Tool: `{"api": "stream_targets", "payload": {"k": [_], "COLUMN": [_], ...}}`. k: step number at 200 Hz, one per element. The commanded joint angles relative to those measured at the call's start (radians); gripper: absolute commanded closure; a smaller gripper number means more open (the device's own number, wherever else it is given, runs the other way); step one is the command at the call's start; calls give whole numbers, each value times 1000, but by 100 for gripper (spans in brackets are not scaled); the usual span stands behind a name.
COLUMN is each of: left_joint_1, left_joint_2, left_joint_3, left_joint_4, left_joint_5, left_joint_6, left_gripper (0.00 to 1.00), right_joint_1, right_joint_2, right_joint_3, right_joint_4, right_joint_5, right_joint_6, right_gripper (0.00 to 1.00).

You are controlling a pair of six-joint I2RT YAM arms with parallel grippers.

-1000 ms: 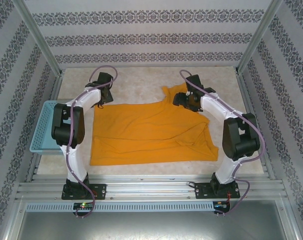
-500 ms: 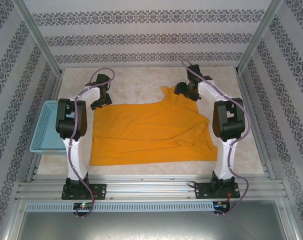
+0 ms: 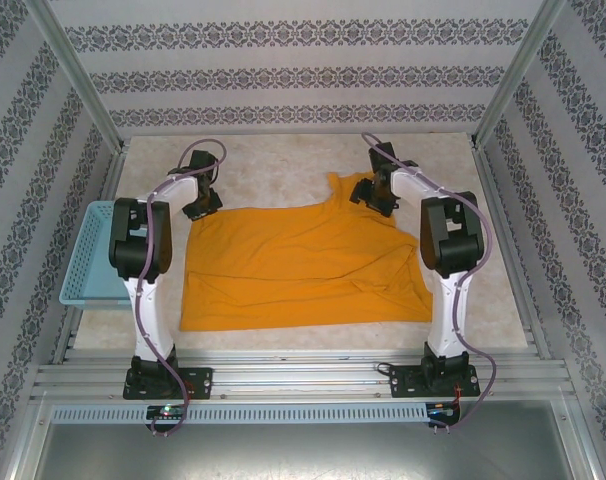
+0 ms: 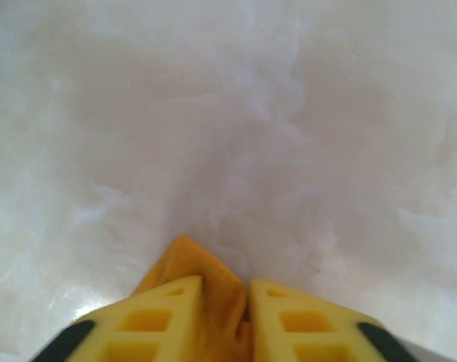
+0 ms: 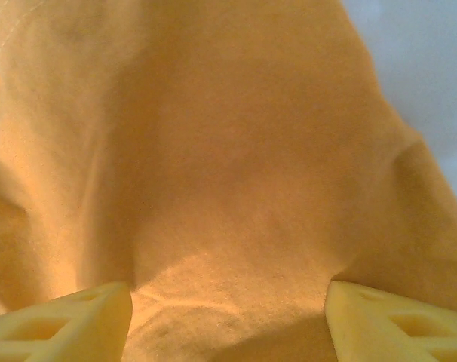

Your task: Fold the inside-out t-shirt

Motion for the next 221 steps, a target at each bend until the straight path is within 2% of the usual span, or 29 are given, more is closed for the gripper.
{"api": "stream_targets", "payload": {"k": [1, 22, 50, 88, 139, 186, 221], "left_joint_1": [-26, -59, -115, -153, -156, -158, -155], "left_joint_2": [-44, -88, -145, -194, -205, -238, -256], "left_joint_3": [-60, -93, -125, -144, -160, -185, -195], "left_joint_4": [11, 17, 25, 30, 43, 63, 71], "left_joint_5": [60, 64, 59, 20, 25, 8, -21], "left_joint_6": [-6, -2, 3, 16, 21, 27, 35], "left_gripper": [85, 91, 95, 98, 100, 100, 100], "right_joint_1": [-27, -47, -47, -45, -80, -97, -109], "right_joint_2": [-81, -159, -239, -290, -28, 143, 300], "right_joint_3": [-129, -248, -295, -220, 128, 345, 557], "right_joint_4": [13, 67, 64, 15, -138, -253, -395], "right_joint_5": [36, 24, 48, 142, 177, 236, 202], "right_joint_6": [52, 64, 40, -21, -81, -106, -160], "right_gripper": [33, 35, 36, 34, 35, 35, 38]}}
